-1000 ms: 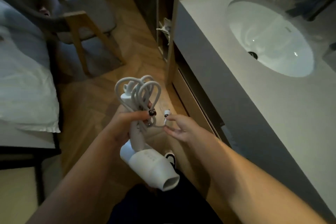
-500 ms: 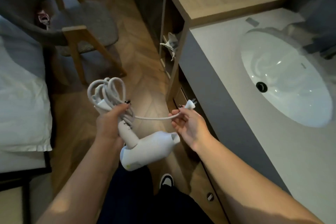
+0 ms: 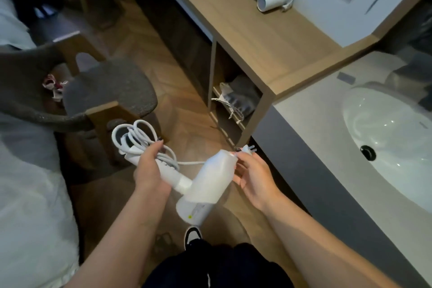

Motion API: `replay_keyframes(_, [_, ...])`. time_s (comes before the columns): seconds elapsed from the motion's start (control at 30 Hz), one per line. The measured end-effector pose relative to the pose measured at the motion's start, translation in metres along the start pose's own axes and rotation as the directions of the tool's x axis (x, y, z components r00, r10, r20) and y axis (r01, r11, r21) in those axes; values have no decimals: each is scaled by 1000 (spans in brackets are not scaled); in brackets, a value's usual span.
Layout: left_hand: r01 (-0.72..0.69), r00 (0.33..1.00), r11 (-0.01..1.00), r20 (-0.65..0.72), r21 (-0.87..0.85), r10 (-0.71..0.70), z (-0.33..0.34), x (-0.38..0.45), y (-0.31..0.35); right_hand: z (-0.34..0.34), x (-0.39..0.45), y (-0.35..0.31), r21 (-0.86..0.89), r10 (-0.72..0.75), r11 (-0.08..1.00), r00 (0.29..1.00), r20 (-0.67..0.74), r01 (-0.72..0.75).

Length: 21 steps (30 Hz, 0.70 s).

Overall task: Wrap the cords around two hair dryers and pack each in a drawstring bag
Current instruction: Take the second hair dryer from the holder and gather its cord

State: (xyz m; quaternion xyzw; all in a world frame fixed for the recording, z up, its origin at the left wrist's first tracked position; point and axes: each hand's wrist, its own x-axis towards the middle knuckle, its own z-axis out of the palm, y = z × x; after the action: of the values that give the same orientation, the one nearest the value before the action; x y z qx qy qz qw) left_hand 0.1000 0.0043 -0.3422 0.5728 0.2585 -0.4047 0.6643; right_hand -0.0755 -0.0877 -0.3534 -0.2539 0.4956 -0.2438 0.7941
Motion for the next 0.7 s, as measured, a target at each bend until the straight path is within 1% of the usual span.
replay_keyframes(0.07, [22,1000,1000,-14,-14,-23,12,8,17,17,9,-6,1,-15,1000,1000,18,15])
replay_keyframes(0.17, [46,999,999,-26,-18,-46,31,18,37,37,24,-18,-72,-83,994,996,23,85])
replay_keyframes(0.3, [62,998,997,4,-46,-62,66,35,62,62,46,-44,-139,-189,971,981,51,194])
replay_keyframes(0.43, [44,999,998,28,-46,-43,112,52,85,85,78,-78,-214,-262,941,965,30,262])
replay_keyframes(0.57, [25,998,998,62,-58,-21,160,72,107,106,117,-117,-229,-284,933,959,7,278])
replay_keyframes(0.7, [21,998,998,57,-65,-17,218,91,132,128,160,-158,-226,-296,932,955,-23,284])
